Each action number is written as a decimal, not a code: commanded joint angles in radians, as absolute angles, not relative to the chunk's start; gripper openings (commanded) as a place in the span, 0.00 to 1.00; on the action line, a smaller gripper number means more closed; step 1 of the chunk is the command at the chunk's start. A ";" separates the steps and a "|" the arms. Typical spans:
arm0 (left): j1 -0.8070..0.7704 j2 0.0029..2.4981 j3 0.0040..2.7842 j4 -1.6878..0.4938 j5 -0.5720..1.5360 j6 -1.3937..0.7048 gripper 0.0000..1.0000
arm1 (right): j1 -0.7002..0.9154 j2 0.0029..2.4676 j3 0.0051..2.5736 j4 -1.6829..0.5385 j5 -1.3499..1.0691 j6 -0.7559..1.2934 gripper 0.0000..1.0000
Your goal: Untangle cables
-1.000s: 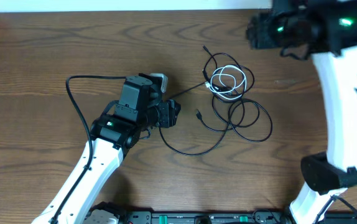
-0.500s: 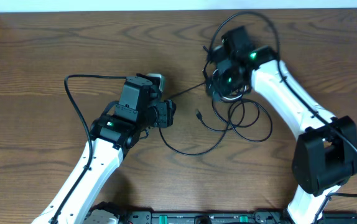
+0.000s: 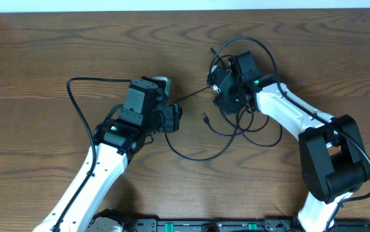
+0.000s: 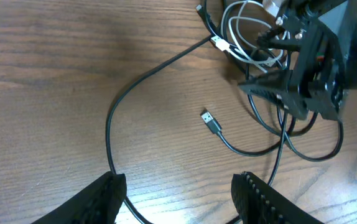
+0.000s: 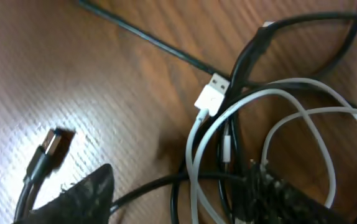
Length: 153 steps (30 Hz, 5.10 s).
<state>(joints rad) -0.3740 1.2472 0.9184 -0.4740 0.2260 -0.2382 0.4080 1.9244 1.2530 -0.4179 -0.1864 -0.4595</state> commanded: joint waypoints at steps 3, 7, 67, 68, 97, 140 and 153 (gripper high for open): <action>-0.371 1.240 0.938 -0.491 0.217 -0.229 0.60 | 0.396 1.929 1.215 -0.353 -0.190 -0.411 0.61; -0.371 1.240 0.938 -0.496 0.220 -0.229 0.60 | 0.379 1.977 1.215 -0.344 -0.190 -0.344 0.56; -0.371 1.240 0.938 -0.522 0.220 -0.228 0.60 | -0.518 1.833 2.373 -1.000 -0.144 0.140 0.01; -0.371 1.240 0.938 -0.522 0.220 -0.229 0.60 | -0.547 1.850 2.373 -1.016 -0.128 0.136 0.01; -0.372 1.240 0.938 -0.579 0.280 -0.229 0.60 | -1.011 2.276 2.367 -1.279 -0.191 0.327 0.99; -0.371 1.240 0.938 -0.545 0.100 -0.267 0.61 | 0.396 2.276 1.970 -1.317 -0.031 0.886 0.82; -0.371 1.240 0.938 -0.545 0.101 -0.267 0.60 | 0.488 2.276 1.770 -1.109 0.009 1.036 0.56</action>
